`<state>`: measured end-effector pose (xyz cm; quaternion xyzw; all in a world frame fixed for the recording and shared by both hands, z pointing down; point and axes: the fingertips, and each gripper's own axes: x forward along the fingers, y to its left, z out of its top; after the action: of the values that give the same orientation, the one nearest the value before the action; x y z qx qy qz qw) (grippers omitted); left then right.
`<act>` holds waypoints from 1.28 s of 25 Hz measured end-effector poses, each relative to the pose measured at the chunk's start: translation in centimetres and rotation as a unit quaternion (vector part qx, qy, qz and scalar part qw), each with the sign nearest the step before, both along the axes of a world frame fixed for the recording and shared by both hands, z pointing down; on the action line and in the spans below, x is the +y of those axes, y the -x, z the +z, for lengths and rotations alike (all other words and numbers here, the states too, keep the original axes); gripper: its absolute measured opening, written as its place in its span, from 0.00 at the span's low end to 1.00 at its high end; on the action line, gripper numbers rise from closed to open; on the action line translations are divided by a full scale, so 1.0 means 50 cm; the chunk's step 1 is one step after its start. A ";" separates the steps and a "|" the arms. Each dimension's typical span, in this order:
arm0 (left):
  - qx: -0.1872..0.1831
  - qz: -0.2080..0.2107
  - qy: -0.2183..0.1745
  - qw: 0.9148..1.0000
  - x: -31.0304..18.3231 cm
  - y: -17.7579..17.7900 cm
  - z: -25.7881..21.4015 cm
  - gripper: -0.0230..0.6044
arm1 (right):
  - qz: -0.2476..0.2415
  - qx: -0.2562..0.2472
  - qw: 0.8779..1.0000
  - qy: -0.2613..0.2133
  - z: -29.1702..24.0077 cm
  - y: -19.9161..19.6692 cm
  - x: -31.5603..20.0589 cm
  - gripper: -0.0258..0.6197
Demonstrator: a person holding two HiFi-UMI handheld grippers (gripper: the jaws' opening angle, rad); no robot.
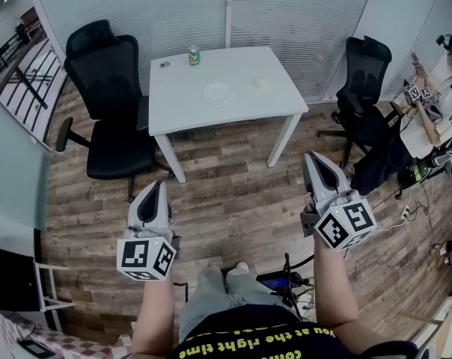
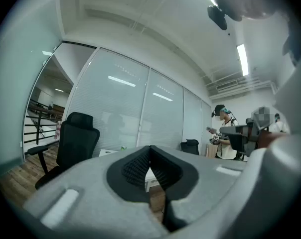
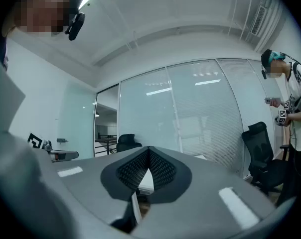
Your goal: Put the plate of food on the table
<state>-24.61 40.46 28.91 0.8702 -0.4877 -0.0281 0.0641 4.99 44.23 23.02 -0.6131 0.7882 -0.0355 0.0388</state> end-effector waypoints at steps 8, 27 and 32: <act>-0.002 -0.004 -0.006 1.000 -0.019 -0.016 -0.017 0.04 | -0.003 0.003 1.000 0.001 -0.003 -0.008 -0.004 0.05; -0.001 -0.001 -0.009 1.000 -0.028 -0.147 -0.006 0.04 | -0.040 -0.032 0.998 -0.024 -0.021 -0.079 -0.031 0.05; 0.002 -0.006 -0.002 1.000 -0.042 -0.162 0.010 0.04 | -0.040 -0.035 0.998 -0.022 -0.011 -0.095 -0.050 0.05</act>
<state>-16.51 38.35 29.40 0.8672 -0.4929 -0.0308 0.0632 9.76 41.76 22.46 -0.5782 0.8111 -0.0413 0.0779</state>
